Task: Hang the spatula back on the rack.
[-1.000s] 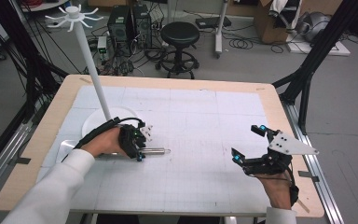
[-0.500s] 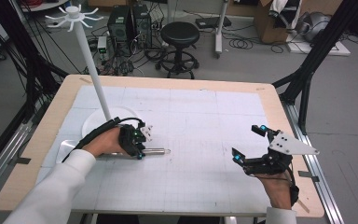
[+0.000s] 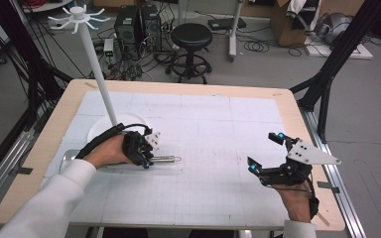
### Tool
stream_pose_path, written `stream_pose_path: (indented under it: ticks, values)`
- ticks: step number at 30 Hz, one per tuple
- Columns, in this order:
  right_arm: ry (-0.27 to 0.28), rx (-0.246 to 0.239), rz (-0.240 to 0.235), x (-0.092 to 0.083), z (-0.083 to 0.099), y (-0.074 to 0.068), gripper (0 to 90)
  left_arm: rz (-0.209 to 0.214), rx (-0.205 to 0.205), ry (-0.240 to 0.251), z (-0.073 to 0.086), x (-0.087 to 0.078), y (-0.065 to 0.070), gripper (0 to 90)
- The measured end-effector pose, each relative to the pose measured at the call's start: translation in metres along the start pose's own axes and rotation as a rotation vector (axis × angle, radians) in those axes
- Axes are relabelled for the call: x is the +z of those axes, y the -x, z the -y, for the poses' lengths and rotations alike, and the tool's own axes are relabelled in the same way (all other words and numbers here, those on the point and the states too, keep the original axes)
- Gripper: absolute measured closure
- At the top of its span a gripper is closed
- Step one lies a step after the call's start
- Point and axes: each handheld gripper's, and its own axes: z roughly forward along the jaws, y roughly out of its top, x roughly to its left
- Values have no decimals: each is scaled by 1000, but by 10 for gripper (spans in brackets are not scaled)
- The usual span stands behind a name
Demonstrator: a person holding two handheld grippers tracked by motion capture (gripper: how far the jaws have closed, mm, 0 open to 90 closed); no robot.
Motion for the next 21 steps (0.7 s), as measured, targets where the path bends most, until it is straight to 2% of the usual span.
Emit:
stream_pose_path:
  ticks: [3,4,7,8,9,11,15,16,21]
  values:
    - [-1,-7,0,1,-1,0,8,-23,3,32,1,-14,5,690]
    - [0,-4,-2,1,-1,-1,8,-23,6,58,2,-22,8,690]
    - [-1,-9,-2,2,-1,-2,8,-30,6,77,2,-31,10,690]
    - [-2,-7,-6,2,-2,-3,9,-37,-3,101,3,-39,13,690]
    - [-2,-7,-6,2,-2,-3,9,-37,-3,101,3,-39,13,690]
    - [-4,-13,-5,3,-2,-3,8,-45,-8,132,4,-46,15,690]
    - [-6,-15,-3,3,-3,-3,8,-40,-9,182,5,-62,19,690]
    - [-7,-16,-2,3,-3,-3,8,-39,-26,211,6,-70,20,690]
    - [-10,-18,-4,4,-2,-3,8,-38,-39,253,6,-85,20,690]
